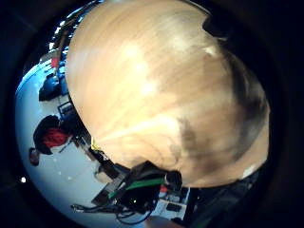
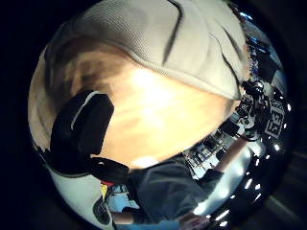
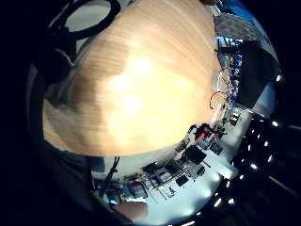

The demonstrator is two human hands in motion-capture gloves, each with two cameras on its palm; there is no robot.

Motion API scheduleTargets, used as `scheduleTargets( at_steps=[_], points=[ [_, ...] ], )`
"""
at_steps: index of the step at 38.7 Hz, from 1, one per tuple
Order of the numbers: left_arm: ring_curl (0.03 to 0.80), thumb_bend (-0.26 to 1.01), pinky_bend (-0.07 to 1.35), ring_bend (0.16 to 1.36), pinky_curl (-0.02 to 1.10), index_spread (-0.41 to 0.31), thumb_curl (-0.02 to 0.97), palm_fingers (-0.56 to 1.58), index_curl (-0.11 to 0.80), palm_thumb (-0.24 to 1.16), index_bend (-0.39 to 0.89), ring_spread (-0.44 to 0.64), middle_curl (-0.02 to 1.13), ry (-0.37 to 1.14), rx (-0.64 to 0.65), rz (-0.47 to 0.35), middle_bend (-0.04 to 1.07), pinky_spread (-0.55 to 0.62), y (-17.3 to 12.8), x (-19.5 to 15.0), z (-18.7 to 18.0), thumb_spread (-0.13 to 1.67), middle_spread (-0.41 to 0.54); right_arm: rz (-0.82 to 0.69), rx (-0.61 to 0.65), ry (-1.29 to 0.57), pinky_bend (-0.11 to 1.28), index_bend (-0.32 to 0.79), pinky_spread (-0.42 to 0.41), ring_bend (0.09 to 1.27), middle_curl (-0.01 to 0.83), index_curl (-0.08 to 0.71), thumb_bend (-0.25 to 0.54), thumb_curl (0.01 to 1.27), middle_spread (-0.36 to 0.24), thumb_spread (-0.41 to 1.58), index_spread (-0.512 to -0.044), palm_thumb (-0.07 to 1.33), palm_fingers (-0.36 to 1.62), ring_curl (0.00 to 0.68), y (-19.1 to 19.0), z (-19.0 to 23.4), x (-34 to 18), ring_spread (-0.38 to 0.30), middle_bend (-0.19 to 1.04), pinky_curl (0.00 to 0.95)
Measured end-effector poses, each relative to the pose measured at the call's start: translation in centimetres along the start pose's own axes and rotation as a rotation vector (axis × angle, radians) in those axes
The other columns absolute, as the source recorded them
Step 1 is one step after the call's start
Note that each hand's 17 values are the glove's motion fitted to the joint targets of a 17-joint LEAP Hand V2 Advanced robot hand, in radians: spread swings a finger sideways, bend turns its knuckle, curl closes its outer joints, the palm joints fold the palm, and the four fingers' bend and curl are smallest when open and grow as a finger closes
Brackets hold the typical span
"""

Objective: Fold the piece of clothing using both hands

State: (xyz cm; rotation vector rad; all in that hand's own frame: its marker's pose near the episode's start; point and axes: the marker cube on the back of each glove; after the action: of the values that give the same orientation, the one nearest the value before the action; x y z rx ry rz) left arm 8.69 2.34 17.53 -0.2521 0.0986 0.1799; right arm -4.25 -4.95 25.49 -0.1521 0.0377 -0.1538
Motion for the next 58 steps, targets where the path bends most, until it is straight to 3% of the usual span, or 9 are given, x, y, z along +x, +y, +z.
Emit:
scheduleTargets(
  at_steps=[7,12,21,26,36,42,47,51,58],
  points=[
    [0.262,0.04,0.44,0.67,0.27,-0.107,0.232,0.39,0.269,0.38,0.24,0.06,0.31,-0.133,0.299,0.021,0.31,0.16,-1.5,-0.4,0.4,1.23,-0.019,-0.061,0.232,0.05,0.55,0.16,-0.129,0.62,0.388,0.181,0.097,0.28,-0.121,1.08,-0.316,0.76,0.97,0.356,-0.2,1.0,0.0,-0.156,0.34,0.339],
    [0.264,0.1,0.37,0.62,0.27,-0.158,0.255,0.72,0.31,0.52,0.26,-0.09,0.35,-0.169,0.383,0.097,0.41,0.02,-0.8,0.0,-0.8,1.29,-0.115,-0.09,0.189,0.082,0.56,0.2,-0.229,0.62,0.398,0.243,0.166,0.33,-0.134,1.04,-0.295,0.94,1.26,0.378,0.3,0.5,-0.4,-0.191,0.31,0.361],
    [0.293,0.12,0.28,0.53,0.29,-0.229,0.254,0.95,0.36,0.6,0.24,-0.25,0.42,-0.151,0.176,0.314,0.46,-0.15,2.5,0.4,-2.9,1.34,-0.219,-0.138,0.015,0.078,0.57,0.19,-0.29,0.63,0.427,0.311,0.143,0.34,-0.159,1.0,-0.282,1.02,1.33,0.41,2.7,-2.1,-0.1,-0.218,0.33,0.389],
    [0.31,0.11,0.23,0.48,0.3,-0.239,0.243,0.99,0.375,0.59,0.19,-0.28,0.45,-0.17,0.045,0.3,0.46,-0.18,0.9,-0.9,-2.6,1.36,-0.248,-0.153,0.009,0.048,0.57,0.18,-0.296,0.64,0.44,0.332,0.122,0.34,-0.17,1.0,-0.276,1.04,1.33,0.422,4.3,-5.1,0.5,-0.223,0.35,0.395],
    [0.333,0.09,0.17,0.42,0.32,-0.246,0.223,1.03,0.39,0.59,0.17,-0.31,0.47,-0.006,0.132,0.32,0.42,-0.21,1.7,-3.0,-10.0,1.4,-0.278,-0.069,0.068,0.095,0.56,0.18,-0.301,0.65,0.458,0.366,0.082,0.34,-0.179,1.0,-0.271,1.07,1.33,0.437,4.8,-16.2,1.9,-0.226,0.37,0.405],
    [0.34,0.09,0.15,0.37,0.31,-0.25,0.231,1.05,0.412,0.62,0.19,-0.31,0.48,0.084,0.193,0.26,0.41,-0.2,0.1,-4.9,-14.0,1.41,-0.283,0.017,0.123,0.041,0.56,0.19,-0.299,0.65,0.466,0.384,0.058,0.34,-0.178,1.01,-0.27,1.08,1.32,0.444,1.9,-21.8,2.8,-0.228,0.38,0.41],
    [0.346,0.08,0.13,0.34,0.3,-0.259,0.254,1.08,0.435,0.64,0.22,-0.31,0.49,0.148,0.183,0.139,0.41,-0.2,-1.1,-5.8,-16.6,1.38,-0.284,0.11,0.219,-0.032,0.55,0.19,-0.3,0.64,0.47,0.398,0.04,0.33,-0.178,1.02,-0.27,1.08,1.32,0.447,-3.5,-24.3,3.1,-0.229,0.38,0.416],
    [0.353,0.07,0.13,0.33,0.29,-0.257,0.276,1.08,0.447,0.64,0.21,-0.31,0.5,0.118,0.23,-0.036,0.41,-0.2,-2.3,-6.3,-17.8,1.35,-0.282,0.217,0.317,-0.075,0.53,0.18,-0.296,0.64,0.477,0.402,0.051,0.34,-0.174,1.03,-0.272,1.13,1.3,0.45,-8.5,-24.7,3.1,-0.231,0.4,0.416],
    [0.381,0.05,0.2,0.36,0.31,-0.226,0.309,0.97,0.407,0.65,0.07,-0.29,0.51,0.116,0.174,-0.319,0.38,-0.19,-7.8,-7.7,-14.8,1.33,-0.275,0.358,0.44,-0.169,0.5,0.16,-0.288,0.63,0.483,0.401,0.013,0.37,-0.164,1.02,-0.271,1.11,1.26,0.452,-9.4,-24.2,-0.3,-0.231,0.41,0.409]
  ],
)
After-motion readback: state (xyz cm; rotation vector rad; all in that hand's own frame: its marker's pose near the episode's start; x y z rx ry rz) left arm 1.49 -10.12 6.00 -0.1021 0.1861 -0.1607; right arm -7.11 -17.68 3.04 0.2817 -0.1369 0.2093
